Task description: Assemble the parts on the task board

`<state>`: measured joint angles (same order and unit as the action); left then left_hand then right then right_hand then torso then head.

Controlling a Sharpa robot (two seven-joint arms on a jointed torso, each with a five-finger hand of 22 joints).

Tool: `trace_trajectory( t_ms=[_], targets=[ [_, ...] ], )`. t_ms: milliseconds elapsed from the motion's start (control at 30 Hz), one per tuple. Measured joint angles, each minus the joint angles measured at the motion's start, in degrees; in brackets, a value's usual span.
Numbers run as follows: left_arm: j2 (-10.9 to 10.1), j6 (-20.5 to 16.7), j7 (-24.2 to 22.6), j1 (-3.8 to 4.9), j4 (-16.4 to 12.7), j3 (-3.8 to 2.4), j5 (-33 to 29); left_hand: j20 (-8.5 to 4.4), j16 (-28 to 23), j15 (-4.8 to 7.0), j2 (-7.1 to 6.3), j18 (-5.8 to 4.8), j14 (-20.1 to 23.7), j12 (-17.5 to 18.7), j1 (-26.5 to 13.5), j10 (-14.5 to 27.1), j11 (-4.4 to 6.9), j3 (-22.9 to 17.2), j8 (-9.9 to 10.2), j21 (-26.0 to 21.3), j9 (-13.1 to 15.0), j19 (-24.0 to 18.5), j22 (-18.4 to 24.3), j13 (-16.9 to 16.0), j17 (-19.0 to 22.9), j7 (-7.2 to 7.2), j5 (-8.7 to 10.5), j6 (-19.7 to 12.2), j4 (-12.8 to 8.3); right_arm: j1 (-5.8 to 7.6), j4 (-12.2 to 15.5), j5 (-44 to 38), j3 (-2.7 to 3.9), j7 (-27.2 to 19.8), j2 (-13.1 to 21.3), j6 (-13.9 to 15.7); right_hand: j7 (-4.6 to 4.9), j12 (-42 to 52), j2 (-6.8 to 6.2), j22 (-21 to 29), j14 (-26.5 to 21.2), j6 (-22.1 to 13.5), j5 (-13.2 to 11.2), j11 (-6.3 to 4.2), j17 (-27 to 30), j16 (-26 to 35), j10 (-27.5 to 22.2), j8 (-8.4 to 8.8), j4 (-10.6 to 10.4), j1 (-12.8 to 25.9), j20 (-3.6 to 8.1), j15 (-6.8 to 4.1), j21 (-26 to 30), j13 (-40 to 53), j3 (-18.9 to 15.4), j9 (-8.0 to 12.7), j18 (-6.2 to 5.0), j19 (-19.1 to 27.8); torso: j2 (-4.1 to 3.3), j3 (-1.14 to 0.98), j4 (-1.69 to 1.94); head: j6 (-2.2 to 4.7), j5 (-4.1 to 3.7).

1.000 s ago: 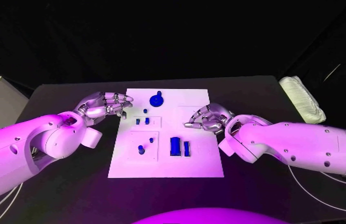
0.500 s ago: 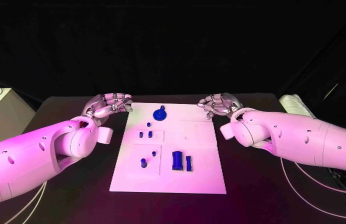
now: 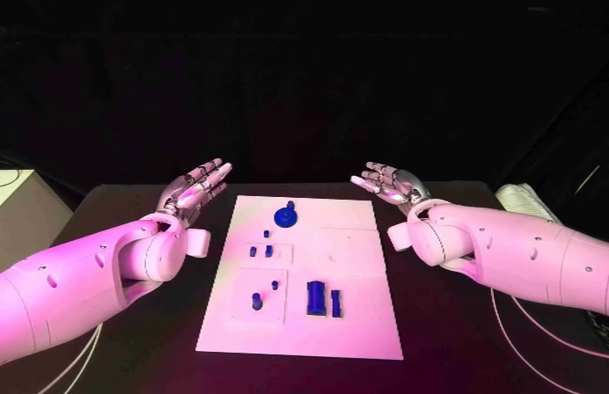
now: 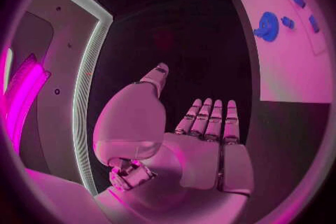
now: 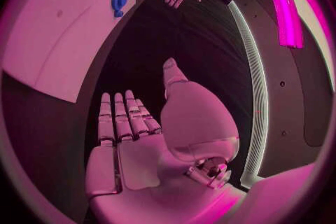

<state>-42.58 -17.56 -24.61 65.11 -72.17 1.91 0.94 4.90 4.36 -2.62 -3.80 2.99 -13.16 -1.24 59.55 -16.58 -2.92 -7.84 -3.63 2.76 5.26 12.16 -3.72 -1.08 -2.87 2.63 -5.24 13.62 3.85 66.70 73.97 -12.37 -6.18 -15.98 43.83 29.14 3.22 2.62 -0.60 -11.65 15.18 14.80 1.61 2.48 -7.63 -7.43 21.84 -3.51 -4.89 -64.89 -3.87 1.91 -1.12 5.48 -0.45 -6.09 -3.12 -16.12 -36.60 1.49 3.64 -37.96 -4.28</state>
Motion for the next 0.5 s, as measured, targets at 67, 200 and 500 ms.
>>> trace_trajectory(
  t_ms=[67, 200, 500],
  targets=[
    [-0.1, -1.1, 0.0, -0.46, -1.6, -0.19, 0.0, -1.45, -1.3, 0.78, 1.14, -0.45, 3.9, 0.1, -5.6, 4.9, 0.89, 2.3, 1.0, -0.8, -1.6, -3.6, 1.1, 0.3, 0.9, -0.79, 1.56, -4.0, -1.2, -0.97, 2.3, 0.7, 0.95, -0.6, 0.1, 0.9, -0.99, -0.8, 0.18, 3.6, -4.7, -4.6, -0.5, -0.76, 2.4, 2.3, -6.8, 1.06, 1.5, 5.7, 1.2, -0.58, 0.3, -1.7, 0.1, 1.9, 0.25, 5.0, 0.68, -0.18, -0.51, 0.58, 0.72],
    [-0.6, -4.4, -0.3, -1.54, -5.6, -0.66, -0.1, -3.16, -2.8, 1.71, 2.47, -1.37, 8.4, 0.6, -30.0, 10.7, 1.89, 5.0, 2.3, -1.6, -3.4, -7.8, 2.4, 0.7, 1.8, -1.72, 3.37, -8.7, -2.5, -3.29, 7.7, 3.0, 3.22, -2.7, 0.4, 3.8, -2.06, -1.5, 0.38, 7.6, -9.8, -9.6, -0.9, -1.6, 4.9, 4.8, -14.2, 2.28, 3.1, 24.1, 2.51, -1.26, 0.4, -3.6, 0.3, 3.9, 1.44, 10.5, 2.42, -0.65, -1.66, 1.94, 2.35],
    [-1.7, -15.8, -2.0, -4.11, -14.8, -1.6, -0.3, -4.42, -3.8, 2.42, 3.49, -1.8, 11.8, 0.9, -52.3, 15.0, 2.68, 6.9, 3.2, -2.3, -4.8, -10.9, 3.4, 0.9, 2.6, -2.33, 4.58, -12.2, -3.6, -6.28, 15.3, 8.9, 6.03, -9.0, 0.8, 10.9, -2.88, -2.2, 0.57, 10.7, -13.7, -13.3, -1.2, -2.42, 7.0, 6.7, -19.9, 3.11, 4.3, 54.9, 3.64, -1.71, 0.7, -5.0, 0.4, 5.6, 2.33, 14.6, 4.91, -1.35, -3.28, 3.48, 4.16]
  ],
)
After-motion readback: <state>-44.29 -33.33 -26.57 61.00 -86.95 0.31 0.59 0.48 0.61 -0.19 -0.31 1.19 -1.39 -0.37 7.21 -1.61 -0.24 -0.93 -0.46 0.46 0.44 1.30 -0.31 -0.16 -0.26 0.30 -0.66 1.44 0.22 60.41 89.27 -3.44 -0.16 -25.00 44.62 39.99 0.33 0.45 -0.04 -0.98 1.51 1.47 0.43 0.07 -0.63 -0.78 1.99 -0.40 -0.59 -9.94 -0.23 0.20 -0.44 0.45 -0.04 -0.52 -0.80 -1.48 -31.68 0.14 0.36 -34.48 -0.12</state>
